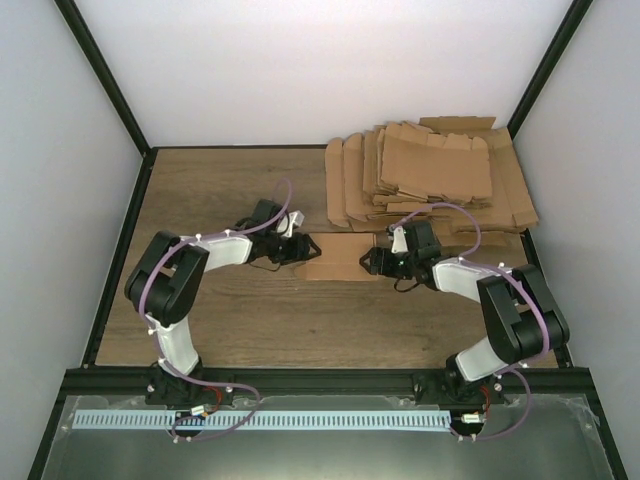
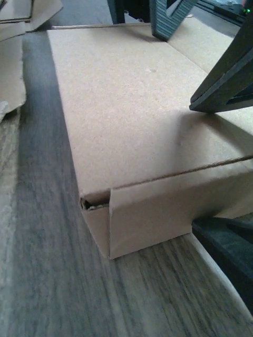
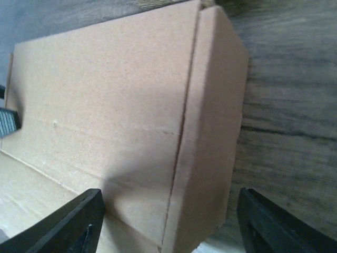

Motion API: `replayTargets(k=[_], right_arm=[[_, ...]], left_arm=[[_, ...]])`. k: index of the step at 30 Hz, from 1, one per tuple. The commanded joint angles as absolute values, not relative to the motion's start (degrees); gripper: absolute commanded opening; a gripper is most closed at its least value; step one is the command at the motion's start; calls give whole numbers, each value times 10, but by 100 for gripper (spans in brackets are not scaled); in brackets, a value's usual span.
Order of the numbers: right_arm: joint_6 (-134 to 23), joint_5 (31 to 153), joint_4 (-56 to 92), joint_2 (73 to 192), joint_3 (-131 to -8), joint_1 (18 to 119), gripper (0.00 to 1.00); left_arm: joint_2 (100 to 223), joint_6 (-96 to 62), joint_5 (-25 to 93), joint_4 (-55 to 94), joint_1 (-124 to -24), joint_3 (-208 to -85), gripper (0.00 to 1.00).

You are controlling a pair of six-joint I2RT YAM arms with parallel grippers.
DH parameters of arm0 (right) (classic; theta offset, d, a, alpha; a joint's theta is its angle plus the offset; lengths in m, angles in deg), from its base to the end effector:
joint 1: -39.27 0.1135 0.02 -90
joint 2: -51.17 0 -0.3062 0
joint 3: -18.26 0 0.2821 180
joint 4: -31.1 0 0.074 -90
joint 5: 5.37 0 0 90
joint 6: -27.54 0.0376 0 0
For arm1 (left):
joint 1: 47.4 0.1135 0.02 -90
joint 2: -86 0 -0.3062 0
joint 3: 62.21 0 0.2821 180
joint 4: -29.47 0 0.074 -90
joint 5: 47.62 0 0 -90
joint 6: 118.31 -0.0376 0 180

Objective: Fold the paper box

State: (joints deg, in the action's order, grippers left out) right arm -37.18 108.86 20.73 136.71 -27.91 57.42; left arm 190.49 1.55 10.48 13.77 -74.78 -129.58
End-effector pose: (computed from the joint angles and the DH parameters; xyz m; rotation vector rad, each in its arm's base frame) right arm 0.2653 0.1032 0.1572 -0.0411 2.5203 0.8419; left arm 0.3332 -0.1950 0.1553 0.1956 2.6314 -1.0821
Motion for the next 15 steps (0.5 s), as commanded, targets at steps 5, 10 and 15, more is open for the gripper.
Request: replayTargets(k=[5, 10, 15], right_arm=[[-378, 1103, 209, 1393, -317, 572, 66], [-381, 1091, 200, 1388, -326, 572, 69], [-388, 1083, 187, 1360, -331, 572, 73]], left_arm=[[1934, 2, 81, 138, -751, -1326, 51], [1928, -7, 94, 126, -752, -1333, 52], [1902, -13, 112, 116, -752, -1334, 56]])
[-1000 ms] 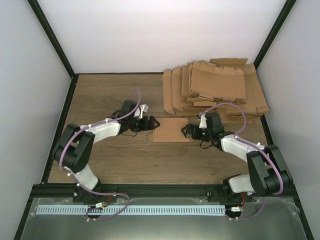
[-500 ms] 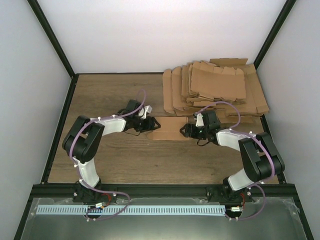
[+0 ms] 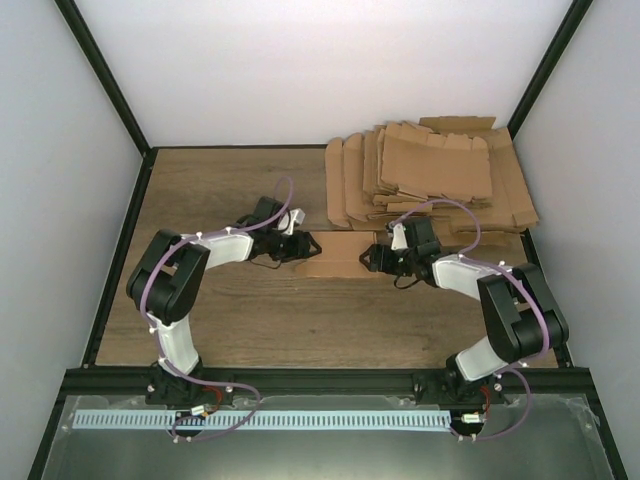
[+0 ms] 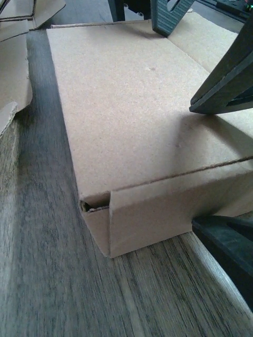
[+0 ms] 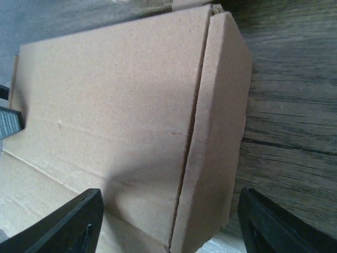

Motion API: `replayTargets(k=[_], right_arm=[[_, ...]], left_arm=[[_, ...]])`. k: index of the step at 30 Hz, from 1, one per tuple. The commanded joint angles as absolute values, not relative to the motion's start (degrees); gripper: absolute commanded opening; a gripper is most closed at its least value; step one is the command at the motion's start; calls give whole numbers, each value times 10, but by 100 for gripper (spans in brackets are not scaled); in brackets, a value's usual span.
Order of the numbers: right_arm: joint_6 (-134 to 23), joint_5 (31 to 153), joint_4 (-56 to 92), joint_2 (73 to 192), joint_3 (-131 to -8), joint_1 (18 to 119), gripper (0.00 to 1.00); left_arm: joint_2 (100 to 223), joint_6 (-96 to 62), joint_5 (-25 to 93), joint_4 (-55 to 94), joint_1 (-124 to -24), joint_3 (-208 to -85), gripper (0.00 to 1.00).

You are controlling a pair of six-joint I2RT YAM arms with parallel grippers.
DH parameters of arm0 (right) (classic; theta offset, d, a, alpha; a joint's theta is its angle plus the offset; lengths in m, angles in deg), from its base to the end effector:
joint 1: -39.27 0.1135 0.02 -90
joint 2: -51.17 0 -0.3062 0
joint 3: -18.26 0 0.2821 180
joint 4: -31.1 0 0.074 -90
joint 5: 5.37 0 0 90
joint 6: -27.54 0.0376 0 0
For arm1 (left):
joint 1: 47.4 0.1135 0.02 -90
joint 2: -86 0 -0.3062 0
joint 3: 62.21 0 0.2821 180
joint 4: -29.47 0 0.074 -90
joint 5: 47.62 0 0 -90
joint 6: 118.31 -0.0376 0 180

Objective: Fold the paper box

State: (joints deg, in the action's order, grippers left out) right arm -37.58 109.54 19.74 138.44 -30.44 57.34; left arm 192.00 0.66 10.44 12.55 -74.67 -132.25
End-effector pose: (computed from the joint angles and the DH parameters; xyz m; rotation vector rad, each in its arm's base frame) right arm 0.2761 0.1067 0.1607 -0.0528 2.5221 0.8525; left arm 0.3435 -0.1994 0.1577 0.2131 2.6263 -1.0771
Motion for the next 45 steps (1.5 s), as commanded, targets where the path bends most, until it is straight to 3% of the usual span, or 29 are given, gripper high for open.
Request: replayTargets(k=[1, 6, 10, 15, 19, 22, 30, 37, 45], right_arm=[[-389, 1079, 183, 1352, -331, 572, 76], [-403, 1053, 150, 1317, -330, 571, 92], [-417, 1039, 111, 1290, -329, 573, 95], [-418, 1014, 67, 1252, -330, 584, 87], [-421, 989, 45, 1227, -329, 601, 70], [-425, 977, 34, 1228, -332, 616, 65], [-427, 967, 55, 1268, -341, 620, 70], [-400, 983, 103, 1300, -363, 606, 76], [-382, 1086, 154, 1346, -361, 556, 75]], left_arm=[[1896, -14, 118, 116, -752, -1334, 58], [1864, -24, 149, 98, -752, -1326, 76], [1836, -36, 179, 76, -754, -1313, 83], [1801, -36, 202, 60, -772, -1294, 83], [1798, -36, 205, 51, -794, -1291, 76], [1803, -39, 204, 47, -797, -1292, 70], [1811, -39, 195, 57, -793, -1295, 71], [1824, 4, 165, 127, -767, -1296, 82], [1854, 41, 117, 184, -734, -1284, 76]])
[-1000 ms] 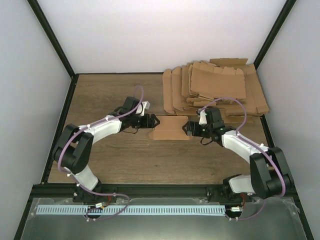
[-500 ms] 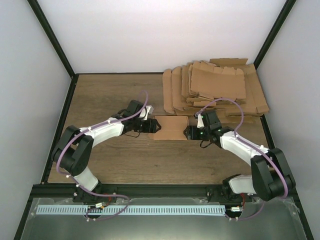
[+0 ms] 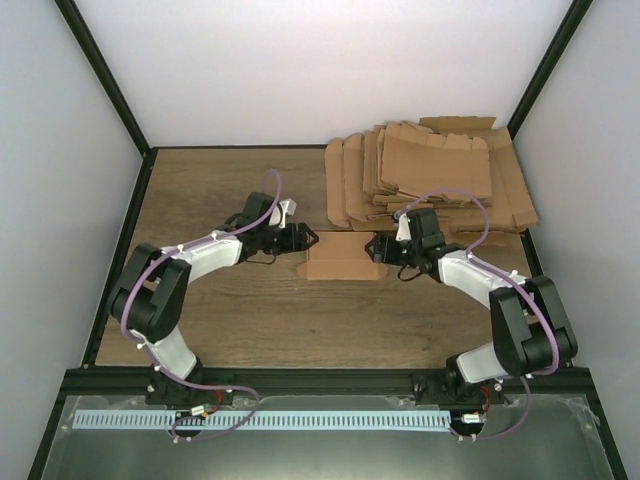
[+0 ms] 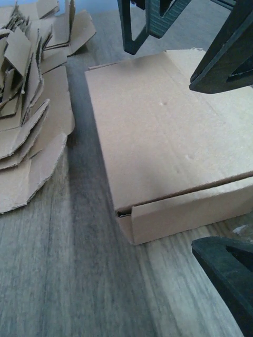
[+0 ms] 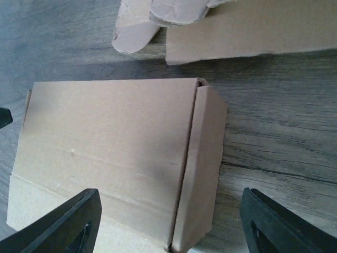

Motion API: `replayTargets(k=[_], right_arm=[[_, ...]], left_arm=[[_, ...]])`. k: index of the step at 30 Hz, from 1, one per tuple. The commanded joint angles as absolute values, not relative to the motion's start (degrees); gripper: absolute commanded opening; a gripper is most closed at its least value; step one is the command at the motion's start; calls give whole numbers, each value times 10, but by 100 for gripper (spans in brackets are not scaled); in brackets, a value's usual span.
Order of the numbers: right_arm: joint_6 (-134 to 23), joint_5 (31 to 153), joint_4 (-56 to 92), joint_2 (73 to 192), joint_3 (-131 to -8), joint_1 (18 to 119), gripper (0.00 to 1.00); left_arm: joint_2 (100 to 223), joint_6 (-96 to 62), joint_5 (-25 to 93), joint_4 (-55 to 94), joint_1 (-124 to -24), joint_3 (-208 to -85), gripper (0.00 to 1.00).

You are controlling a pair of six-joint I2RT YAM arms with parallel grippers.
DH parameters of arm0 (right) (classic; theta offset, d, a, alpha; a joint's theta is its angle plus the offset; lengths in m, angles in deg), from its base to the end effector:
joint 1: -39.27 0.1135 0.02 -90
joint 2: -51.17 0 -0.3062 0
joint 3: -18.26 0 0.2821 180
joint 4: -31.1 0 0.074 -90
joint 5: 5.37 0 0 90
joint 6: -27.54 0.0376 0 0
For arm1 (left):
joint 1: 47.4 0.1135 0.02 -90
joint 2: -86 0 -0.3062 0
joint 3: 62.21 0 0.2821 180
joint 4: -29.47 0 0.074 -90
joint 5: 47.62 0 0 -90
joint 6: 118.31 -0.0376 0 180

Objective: Fold the paper box

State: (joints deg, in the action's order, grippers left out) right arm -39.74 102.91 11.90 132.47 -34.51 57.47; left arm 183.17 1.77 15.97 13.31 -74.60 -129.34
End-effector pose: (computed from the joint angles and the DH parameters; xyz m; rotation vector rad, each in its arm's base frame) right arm 0.2769 0.1034 0.2003 -0.0560 2.4711 0.7052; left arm 0.3276 -0.1872 0.1984 0.1731 2.5073 -0.9974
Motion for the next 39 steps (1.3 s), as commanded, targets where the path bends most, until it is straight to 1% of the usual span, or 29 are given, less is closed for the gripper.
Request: replayTargets(k=[1, 7, 11, 18, 22, 26, 29, 31, 33, 37, 39], right_arm=[[-380, 1096, 158, 1352, -360, 555, 74], [-368, 1174, 187, 1382, -346, 555, 73], [-363, 1224, 192, 1373, -334, 556, 72], [-362, 1267, 159, 1307, -301, 560, 72], [-347, 1269, 143, 1278, -282, 571, 72], [-324, 1266, 135, 1240, -252, 578, 75], [-328, 1249, 123, 1214, -237, 580, 84], [-349, 1200, 97, 1213, -248, 578, 89], [-372, 1150, 77, 1223, -274, 579, 90], [-391, 1107, 80, 1251, -325, 573, 89], [-396, 1102, 93, 1271, -342, 567, 87]], left_arm=[[1859, 42, 109, 186, -733, -1285, 75], [1890, 50, 50, 204, -735, -1284, 74], [1890, 46, 12, 195, -746, -1287, 74], [1836, 45, 16, 166, -772, -1251, 75], [1794, 42, 44, 133, -778, -1233, 75], [1764, 47, 53, 113, -783, -1213, 75], [1745, 43, 79, 99, -785, -1200, 75], [1735, 28, 128, 75, -785, -1206, 78], [1733, 12, 164, 49, -783, -1227, 80], [1745, -7, 185, 41, -780, -1274, 80], [1755, -11, 186, 51, -775, -1287, 77]])
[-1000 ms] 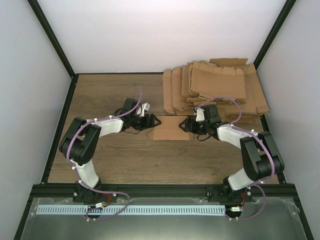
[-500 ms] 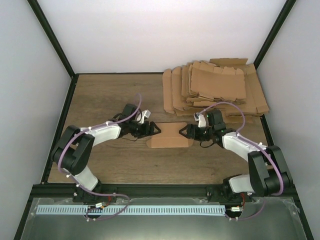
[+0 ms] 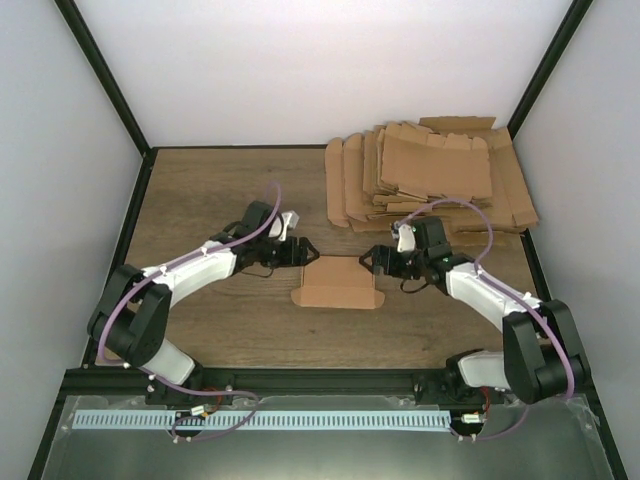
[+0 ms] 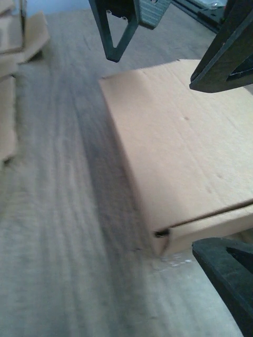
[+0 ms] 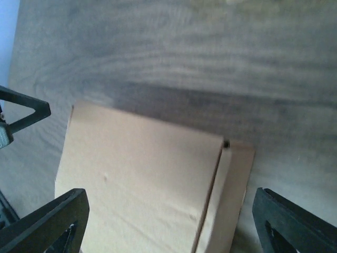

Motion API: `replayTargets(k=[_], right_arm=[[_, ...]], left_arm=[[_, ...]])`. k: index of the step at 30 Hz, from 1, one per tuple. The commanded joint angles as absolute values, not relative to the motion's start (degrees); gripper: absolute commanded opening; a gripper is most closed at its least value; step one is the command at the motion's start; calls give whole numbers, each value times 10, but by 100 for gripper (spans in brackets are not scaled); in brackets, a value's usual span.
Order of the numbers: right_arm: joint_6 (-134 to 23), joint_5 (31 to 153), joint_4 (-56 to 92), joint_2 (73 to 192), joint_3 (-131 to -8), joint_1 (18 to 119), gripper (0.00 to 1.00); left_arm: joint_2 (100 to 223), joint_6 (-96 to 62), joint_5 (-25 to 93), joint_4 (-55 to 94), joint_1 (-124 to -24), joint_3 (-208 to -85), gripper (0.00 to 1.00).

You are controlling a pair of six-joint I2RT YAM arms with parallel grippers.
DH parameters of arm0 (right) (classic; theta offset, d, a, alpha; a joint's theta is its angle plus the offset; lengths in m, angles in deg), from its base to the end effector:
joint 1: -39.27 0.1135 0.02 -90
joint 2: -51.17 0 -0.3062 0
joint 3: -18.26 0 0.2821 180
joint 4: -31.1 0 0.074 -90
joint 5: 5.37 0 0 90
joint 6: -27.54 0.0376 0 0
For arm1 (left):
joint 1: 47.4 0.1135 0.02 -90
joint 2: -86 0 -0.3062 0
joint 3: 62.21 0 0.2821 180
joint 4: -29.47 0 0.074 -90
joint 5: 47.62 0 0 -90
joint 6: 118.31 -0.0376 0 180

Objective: Fold the paper box

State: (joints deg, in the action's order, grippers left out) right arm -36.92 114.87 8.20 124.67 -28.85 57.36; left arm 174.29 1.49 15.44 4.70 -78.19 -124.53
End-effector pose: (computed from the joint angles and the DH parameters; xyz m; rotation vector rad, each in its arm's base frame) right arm 0.2367 0.0972 0.2010 -0.0877 2.5131 0.9726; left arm 0.2769 -0.1848 0.2128 0.2446 2.5985 -1.0057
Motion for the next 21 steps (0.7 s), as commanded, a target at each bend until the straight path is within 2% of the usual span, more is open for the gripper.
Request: replayTargets(k=[1, 4, 7, 14, 21], right_arm=[[-400, 1107, 100, 1285, -349, 563, 85], [-425, 1148, 122, 1331, -368, 555, 77], [-463, 1201, 132, 1382, -389, 555, 72], [-530, 1256, 141, 1445, -431, 561, 71], [-553, 1261, 124, 1488, -441, 589, 66]], left_arm=[[1763, -12, 185, 58, -773, -1291, 74], [1790, -16, 164, 76, -763, -1292, 63], [1809, -20, 142, 90, -763, -1284, 58], [1790, -25, 147, 111, -763, -1255, 57], [1781, -20, 161, 115, -763, -1244, 57]])
